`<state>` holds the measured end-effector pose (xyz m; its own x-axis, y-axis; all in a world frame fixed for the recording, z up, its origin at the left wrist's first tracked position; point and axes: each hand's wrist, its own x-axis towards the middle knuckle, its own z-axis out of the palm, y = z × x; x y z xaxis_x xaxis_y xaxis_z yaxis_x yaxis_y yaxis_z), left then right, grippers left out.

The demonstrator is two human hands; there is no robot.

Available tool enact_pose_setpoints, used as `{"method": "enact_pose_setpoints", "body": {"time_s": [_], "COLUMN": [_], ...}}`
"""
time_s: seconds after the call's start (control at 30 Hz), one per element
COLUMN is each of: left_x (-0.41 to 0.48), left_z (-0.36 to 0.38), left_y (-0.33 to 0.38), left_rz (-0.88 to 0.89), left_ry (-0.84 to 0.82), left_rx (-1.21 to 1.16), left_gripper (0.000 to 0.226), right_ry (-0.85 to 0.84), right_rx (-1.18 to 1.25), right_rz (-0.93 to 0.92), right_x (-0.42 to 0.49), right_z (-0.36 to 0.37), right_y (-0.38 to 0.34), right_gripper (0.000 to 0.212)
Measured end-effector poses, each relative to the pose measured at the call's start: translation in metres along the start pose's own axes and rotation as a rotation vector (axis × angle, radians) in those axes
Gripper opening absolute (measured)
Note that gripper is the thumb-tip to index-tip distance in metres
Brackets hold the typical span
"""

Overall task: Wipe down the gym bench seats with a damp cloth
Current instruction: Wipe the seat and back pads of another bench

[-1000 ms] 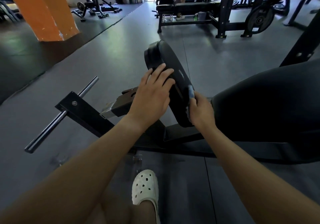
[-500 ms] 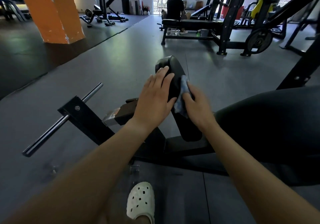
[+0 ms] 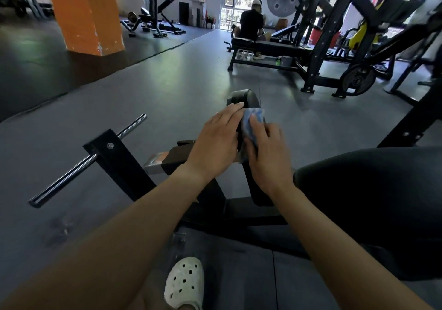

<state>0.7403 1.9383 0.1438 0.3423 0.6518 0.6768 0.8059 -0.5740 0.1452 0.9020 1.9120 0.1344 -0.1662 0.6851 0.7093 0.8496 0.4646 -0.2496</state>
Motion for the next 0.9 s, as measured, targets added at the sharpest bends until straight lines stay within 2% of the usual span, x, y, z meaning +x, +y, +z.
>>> {"method": "enact_pose_setpoints", "body": {"time_s": [0.1, 0.17, 0.33, 0.47, 0.57, 0.67, 0.8, 0.9], "left_x": [-0.003, -0.007, -0.011, -0.008, -0.007, -0.008, -0.013, -0.019], "left_z": [-0.004, -0.005, -0.007, -0.015, -0.024, -0.022, -0.01, -0.001], "left_y": [0.005, 0.009, 0.008, 0.018, 0.027, 0.026, 0.019, 0.018], "left_rz": [-0.037, -0.025, -0.026, -0.058, -0.035, -0.062, -0.051, -0.027], "left_ry": [-0.006, -0.023, -0.095, -0.176, -0.214, -0.161, -0.055, 0.025], "left_rx": [-0.116, -0.102, -0.067, -0.044, -0.034, -0.049, -0.007, -0.017], "left_gripper": [0.067, 0.074, 0.082, 0.087, 0.081, 0.078, 0.074, 0.076], "right_ry": [-0.042, -0.077, -0.11, -0.023, 0.022, 0.049, 0.082, 0.119], "right_rx": [-0.117, -0.149, -0.152, -0.03, 0.038, 0.075, 0.131, 0.049], "right_rz": [-0.103, -0.128, -0.025, 0.059, 0.079, 0.055, 0.286, 0.339], "right_x": [-0.024, -0.05, -0.087, -0.045, -0.004, -0.006, -0.067, -0.096], "right_z": [0.005, 0.011, 0.016, 0.015, 0.006, 0.007, 0.032, 0.046], "right_y": [0.017, 0.033, 0.045, 0.015, -0.004, 0.002, 0.023, 0.027], "right_gripper": [0.042, 0.036, 0.034, 0.03, 0.033, 0.033, 0.046, 0.044]}}
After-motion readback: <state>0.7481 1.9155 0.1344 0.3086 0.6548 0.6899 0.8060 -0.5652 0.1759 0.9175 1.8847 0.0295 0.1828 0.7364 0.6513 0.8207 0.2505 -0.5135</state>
